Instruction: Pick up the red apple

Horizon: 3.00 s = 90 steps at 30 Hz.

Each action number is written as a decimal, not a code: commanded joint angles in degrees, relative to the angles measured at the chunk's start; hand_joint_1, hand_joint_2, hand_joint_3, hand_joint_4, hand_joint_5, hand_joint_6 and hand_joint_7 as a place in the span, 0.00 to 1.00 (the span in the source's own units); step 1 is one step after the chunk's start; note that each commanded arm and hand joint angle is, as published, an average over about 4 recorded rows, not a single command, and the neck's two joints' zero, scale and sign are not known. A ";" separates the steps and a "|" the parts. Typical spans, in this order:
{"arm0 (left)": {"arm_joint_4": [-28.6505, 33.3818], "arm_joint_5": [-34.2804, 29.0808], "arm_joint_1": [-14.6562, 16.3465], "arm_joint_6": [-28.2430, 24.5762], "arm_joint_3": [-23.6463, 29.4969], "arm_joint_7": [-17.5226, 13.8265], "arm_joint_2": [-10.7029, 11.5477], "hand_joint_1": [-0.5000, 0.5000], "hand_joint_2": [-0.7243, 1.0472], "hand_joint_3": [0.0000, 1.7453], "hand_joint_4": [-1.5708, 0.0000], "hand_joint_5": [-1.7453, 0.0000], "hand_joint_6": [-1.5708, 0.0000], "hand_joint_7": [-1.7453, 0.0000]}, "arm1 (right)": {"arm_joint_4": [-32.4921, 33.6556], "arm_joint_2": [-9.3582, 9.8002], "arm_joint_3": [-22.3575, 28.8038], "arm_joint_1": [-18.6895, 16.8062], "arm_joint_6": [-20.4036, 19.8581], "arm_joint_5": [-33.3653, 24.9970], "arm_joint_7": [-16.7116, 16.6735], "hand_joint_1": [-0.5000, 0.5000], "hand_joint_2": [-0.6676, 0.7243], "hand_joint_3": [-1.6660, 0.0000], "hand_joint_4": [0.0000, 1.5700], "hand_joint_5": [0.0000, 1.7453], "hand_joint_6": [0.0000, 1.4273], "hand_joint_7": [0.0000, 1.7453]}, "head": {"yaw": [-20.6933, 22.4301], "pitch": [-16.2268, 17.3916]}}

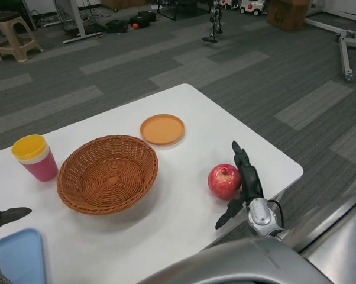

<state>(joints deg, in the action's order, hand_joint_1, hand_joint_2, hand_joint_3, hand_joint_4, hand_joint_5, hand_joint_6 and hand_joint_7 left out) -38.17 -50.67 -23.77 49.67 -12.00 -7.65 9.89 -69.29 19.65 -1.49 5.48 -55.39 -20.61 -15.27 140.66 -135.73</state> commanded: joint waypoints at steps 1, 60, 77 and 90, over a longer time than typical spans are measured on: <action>0.70 0.31 0.92 0.27 0.00 0.26 0.21 0.24 0.24 0.00 1.00 0.59 1.00 0.88 | -0.98 -0.07 -0.64 0.67 0.39 -0.40 0.08 0.04 0.85 1.00 0.10 0.00 0.00 0.00 | 0.27 -0.13; 1.54 0.13 1.93 0.87 -0.77 0.29 0.35 0.25 0.21 0.00 1.00 0.47 1.00 0.88 | 16.16 0.81 -1.01 -1.17 0.28 0.17 -3.39 0.21 0.14 0.81 0.62 0.67 0.74 0.88 | 3.30 -1.16; 2.02 0.13 1.80 0.78 -2.24 0.35 0.30 0.27 0.20 0.00 1.00 0.49 1.00 0.88 | 24.68 2.96 -11.89 15.62 0.48 11.42 -19.49 0.21 0.15 0.76 0.75 0.67 0.77 0.88 | 11.18 -2.62; 2.75 0.35 2.24 0.78 -2.46 0.35 -0.09 0.27 0.25 0.00 1.00 0.50 1.00 0.88 | 21.17 4.08 -21.76 22.38 1.65 13.93 -22.40 0.21 0.15 0.76 0.82 0.72 0.84 0.92 | 26.10 -6.79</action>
<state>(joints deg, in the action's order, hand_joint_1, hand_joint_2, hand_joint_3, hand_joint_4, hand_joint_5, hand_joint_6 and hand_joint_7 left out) -35.73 -50.65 -21.87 50.22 -14.42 -7.31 9.72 -47.48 23.08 -22.81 26.55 -54.29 -6.51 -37.19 166.33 -142.13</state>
